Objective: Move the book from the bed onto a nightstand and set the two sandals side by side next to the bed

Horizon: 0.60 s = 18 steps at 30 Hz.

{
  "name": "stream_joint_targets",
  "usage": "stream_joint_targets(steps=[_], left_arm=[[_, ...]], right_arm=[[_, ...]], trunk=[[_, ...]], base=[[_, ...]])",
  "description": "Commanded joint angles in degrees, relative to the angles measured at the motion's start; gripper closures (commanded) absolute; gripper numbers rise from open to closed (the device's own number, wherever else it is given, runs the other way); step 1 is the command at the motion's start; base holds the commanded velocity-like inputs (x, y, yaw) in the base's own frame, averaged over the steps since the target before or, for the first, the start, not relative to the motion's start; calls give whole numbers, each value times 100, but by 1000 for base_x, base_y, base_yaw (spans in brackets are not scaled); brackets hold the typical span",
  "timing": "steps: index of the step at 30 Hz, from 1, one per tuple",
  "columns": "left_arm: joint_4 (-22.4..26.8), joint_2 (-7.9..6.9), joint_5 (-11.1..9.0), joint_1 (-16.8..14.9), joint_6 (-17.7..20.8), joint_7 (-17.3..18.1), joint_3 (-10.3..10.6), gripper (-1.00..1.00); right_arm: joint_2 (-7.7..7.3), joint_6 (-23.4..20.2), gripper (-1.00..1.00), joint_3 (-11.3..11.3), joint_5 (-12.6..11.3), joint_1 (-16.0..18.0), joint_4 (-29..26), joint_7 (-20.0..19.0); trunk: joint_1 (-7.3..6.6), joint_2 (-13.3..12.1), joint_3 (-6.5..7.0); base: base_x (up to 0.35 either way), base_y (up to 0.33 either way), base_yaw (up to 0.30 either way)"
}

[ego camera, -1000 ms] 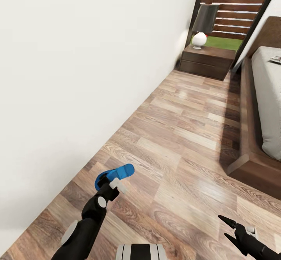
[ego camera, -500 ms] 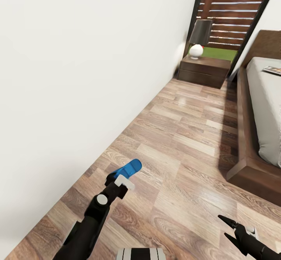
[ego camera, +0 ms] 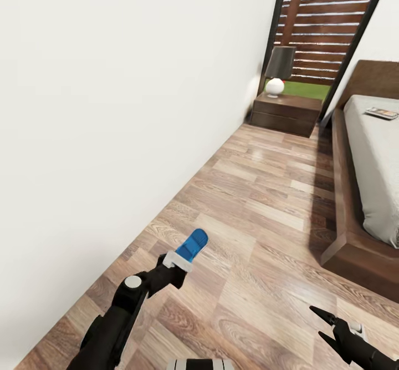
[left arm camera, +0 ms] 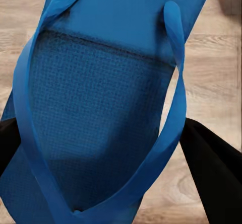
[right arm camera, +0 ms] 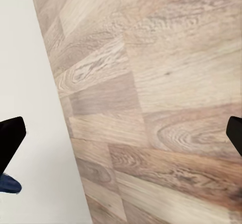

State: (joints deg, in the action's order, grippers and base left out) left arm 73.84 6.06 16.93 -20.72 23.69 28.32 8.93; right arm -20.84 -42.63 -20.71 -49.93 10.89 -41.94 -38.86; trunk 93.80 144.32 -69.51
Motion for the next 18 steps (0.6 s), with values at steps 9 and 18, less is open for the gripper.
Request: stream_joint_targets(steps=[9, 18], left_arm=[[-48, -446, -1635, 31, -1, 832, -367, 100], [-329, -504, -2101, 59, -24, 2168, -1231, 100]], right_arm=[[1, -35, -100, -13, -1, 5, 1, -8], [1, -35, -100, -9, 0, 4, 1, -6]], trunk=[[-24, -10, 195], [-47, -22, 395]], base=[[0, 0, 0], [0, 0, 0]])
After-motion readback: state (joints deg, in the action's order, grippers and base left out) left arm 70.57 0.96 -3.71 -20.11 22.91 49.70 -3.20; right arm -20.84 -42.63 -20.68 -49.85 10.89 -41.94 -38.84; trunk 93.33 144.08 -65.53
